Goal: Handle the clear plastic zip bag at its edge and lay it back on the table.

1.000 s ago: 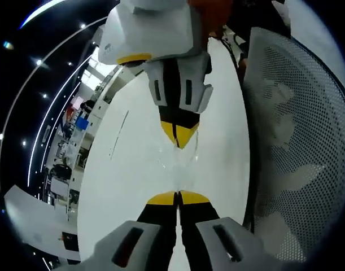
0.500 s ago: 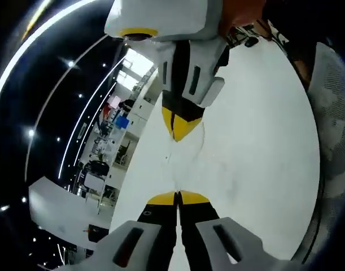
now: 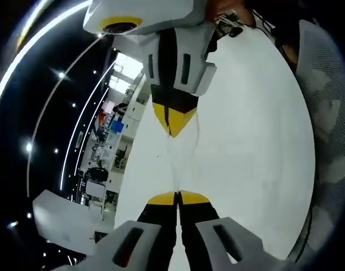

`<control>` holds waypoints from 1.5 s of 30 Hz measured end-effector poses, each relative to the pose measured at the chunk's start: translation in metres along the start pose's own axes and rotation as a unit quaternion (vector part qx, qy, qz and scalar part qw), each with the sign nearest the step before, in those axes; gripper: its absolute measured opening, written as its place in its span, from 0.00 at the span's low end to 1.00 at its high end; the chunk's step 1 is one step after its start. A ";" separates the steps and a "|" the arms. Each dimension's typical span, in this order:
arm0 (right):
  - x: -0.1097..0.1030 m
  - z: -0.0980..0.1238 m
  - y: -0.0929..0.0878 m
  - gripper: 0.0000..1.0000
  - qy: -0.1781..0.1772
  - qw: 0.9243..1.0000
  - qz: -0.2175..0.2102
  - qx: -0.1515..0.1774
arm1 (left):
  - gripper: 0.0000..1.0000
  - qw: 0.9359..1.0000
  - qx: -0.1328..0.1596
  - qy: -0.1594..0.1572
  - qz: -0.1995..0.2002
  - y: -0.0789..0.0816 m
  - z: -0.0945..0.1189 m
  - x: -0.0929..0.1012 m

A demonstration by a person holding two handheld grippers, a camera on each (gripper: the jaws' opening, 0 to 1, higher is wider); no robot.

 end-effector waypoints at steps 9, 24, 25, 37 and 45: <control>-0.055 -0.021 -0.021 0.00 0.053 0.997 -0.054 -0.030 | 0.03 0.997 -0.026 -0.070 0.020 -0.021 0.010 0.059; -0.058 -0.018 -0.011 0.00 0.067 0.996 -0.063 -0.024 | 0.13 0.996 0.037 -0.075 -0.043 0.017 0.004 0.065; -0.058 -0.018 -0.011 0.00 0.067 0.996 -0.062 -0.023 | 0.12 0.995 0.035 -0.078 -0.048 0.017 0.002 0.066; -0.051 -0.009 -0.017 0.00 0.041 0.992 -0.115 -0.027 | 0.00 0.992 0.029 -0.102 -0.065 0.018 -0.007 0.088; -0.043 -0.005 -0.017 0.00 0.011 0.990 -0.135 -0.040 | 0.00 0.990 0.017 -0.133 -0.050 0.016 -0.007 0.112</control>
Point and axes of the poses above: the point that each gripper's makers call its tool centre point, and the gripper's own axes: z roughly backward along the fingers, x roughly to its right, y roughly out of its top, the point moved 6 cm from there along z, roughly backward along the fingers, and after that the axes turned 6 degrees about z, right-handed, at the moved point
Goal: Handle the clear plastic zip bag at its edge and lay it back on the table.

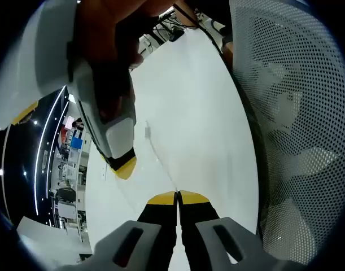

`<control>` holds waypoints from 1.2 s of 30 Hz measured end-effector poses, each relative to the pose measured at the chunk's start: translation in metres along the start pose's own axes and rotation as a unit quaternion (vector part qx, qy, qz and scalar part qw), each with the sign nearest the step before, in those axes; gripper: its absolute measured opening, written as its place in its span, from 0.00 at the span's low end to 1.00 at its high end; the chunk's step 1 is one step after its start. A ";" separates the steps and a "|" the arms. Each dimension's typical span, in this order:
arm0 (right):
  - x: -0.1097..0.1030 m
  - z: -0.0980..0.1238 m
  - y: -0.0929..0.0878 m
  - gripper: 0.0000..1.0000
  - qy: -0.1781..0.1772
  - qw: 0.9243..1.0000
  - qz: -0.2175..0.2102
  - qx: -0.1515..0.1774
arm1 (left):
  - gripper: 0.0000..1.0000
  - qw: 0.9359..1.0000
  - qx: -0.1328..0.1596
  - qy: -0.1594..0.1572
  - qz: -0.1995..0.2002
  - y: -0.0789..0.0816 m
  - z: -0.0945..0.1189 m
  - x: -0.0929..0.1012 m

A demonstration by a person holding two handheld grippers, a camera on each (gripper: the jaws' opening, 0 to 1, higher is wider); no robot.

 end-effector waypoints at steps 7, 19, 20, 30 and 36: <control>0.005 0.001 0.003 0.00 -0.017 1.000 -0.014 0.004 | 0.00 1.000 -0.009 -0.019 0.011 -0.003 -0.007 0.016; 0.010 0.004 0.007 0.00 -0.037 0.999 -0.021 0.014 | 0.00 0.999 -0.021 -0.024 0.026 -0.010 -0.010 0.017; 0.010 0.004 0.007 0.00 -0.037 0.999 -0.022 0.015 | 0.00 0.999 -0.022 -0.025 0.027 -0.011 -0.010 0.019; -0.006 0.001 0.012 0.00 -0.014 0.999 -0.007 0.028 | 0.00 0.998 -0.033 -0.015 0.055 -0.018 -0.009 0.016; -0.016 -0.004 0.007 0.00 0.014 1.000 0.016 0.019 | 0.00 0.997 -0.043 0.001 0.066 -0.024 -0.009 0.005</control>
Point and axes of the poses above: the point that each gripper's makers call its tool centre point, and the gripper's own axes: z roughly backward along the fingers, x roughly to its right, y roughly out of its top, the point moved 6 cm from there along z, roughly backward along the fingers, and after that the axes turned 6 degrees about z, right-handed, at the moved point
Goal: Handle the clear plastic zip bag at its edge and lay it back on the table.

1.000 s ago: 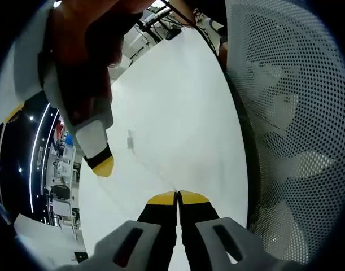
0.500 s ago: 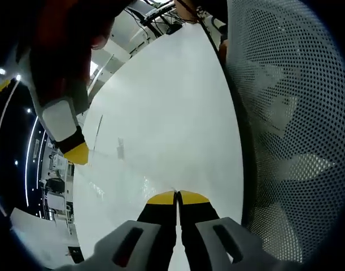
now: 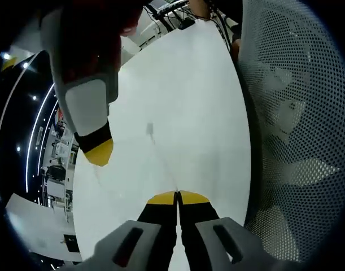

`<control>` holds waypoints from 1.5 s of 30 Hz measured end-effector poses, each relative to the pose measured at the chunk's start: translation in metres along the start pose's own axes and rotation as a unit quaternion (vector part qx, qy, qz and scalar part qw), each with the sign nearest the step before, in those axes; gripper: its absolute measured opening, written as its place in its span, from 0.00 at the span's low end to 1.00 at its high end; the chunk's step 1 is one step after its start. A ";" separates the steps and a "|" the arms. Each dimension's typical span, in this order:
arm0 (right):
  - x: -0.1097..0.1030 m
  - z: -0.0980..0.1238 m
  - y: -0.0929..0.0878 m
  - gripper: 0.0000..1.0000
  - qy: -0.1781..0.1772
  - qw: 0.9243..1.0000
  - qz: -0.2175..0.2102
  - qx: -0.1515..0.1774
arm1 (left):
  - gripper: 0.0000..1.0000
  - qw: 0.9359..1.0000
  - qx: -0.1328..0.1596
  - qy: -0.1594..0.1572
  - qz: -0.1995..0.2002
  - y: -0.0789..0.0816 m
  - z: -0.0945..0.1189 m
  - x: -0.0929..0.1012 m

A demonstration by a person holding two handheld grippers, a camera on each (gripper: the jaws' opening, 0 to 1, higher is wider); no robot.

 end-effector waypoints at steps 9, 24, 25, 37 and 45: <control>-0.007 -0.012 -0.012 0.05 0.035 0.999 -0.023 -0.020 | 0.00 1.000 -0.014 0.011 0.010 -0.003 -0.006 -0.011; -0.022 0.004 -0.041 0.14 0.058 0.996 -0.052 -0.046 | 0.00 0.999 -0.032 0.008 -0.002 -0.014 -0.026 -0.012; -0.023 0.005 -0.043 0.14 0.056 0.996 -0.056 -0.047 | 0.00 0.999 -0.033 0.007 -0.001 -0.015 -0.028 -0.012; -0.034 0.021 -0.064 0.15 0.044 0.993 -0.091 -0.063 | 0.00 0.999 -0.035 0.009 -0.015 -0.024 -0.053 -0.016; -0.038 0.025 -0.075 0.16 0.034 0.989 -0.126 -0.074 | 0.00 0.999 -0.040 0.009 -0.021 -0.026 -0.061 -0.019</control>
Point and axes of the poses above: the point that each gripper's makers call its tool centre point, and the gripper's own axes: z roughly backward along the fingers, x roughly to its right, y roughly out of its top, the point moved 6 cm from there along z, roughly backward along the fingers, and after that the axes turned 6 degrees about z, right-handed, at the moved point
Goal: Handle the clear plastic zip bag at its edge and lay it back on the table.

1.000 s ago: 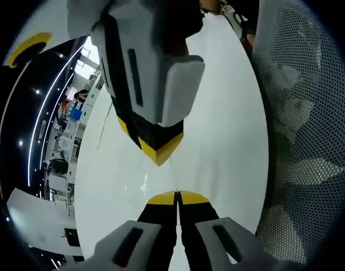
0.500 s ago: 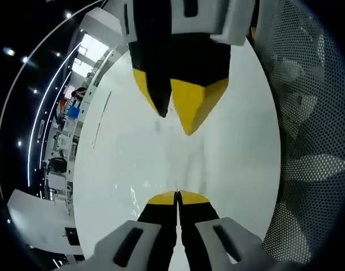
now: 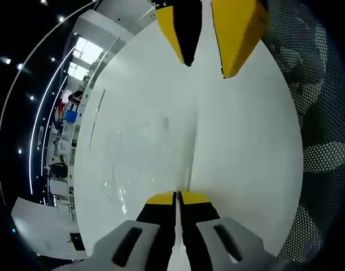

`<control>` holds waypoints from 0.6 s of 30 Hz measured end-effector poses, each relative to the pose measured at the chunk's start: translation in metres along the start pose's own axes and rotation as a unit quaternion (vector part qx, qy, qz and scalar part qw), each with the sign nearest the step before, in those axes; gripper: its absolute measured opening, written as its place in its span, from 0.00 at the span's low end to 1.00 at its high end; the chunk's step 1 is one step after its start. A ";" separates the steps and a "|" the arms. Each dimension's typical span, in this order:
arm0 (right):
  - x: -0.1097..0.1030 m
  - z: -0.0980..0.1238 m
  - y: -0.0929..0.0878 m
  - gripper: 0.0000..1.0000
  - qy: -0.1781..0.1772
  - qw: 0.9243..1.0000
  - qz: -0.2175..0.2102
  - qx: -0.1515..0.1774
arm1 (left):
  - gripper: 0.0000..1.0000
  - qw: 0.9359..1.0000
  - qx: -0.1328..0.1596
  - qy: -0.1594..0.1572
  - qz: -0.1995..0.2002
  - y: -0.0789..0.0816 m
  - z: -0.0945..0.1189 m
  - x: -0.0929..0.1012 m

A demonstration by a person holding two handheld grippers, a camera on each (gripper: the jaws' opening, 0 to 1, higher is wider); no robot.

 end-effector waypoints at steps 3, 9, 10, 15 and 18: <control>-0.001 -0.001 0.003 0.16 -0.002 1.000 -0.012 0.004 | 0.01 1.000 -0.003 -0.003 0.016 0.001 -0.001 -0.002; 0.001 -0.007 0.007 0.17 -0.005 1.000 -0.015 0.008 | 0.09 0.999 -0.001 -0.011 0.054 0.001 0.006 -0.002; 0.002 -0.007 0.007 0.17 -0.006 1.000 -0.019 0.009 | 0.11 0.997 -0.001 -0.015 0.070 0.001 0.008 -0.003; 0.006 -0.012 0.009 0.21 -0.005 0.999 -0.040 0.015 | 0.15 0.995 0.001 -0.008 0.099 -0.002 0.015 -0.007; 0.006 -0.012 0.010 0.21 -0.005 0.999 -0.045 0.018 | 0.15 0.995 0.003 0.003 0.097 -0.004 0.022 -0.010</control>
Point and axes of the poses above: the point that each gripper's makers call its tool centre point, and the gripper's own axes: z roughly backward along the fingers, x roughly to its right, y roughly out of its top, the point moved 6 cm from there along z, roughly backward along the fingers, and after that the axes turned 6 degrees about z, right-handed, at the moved point
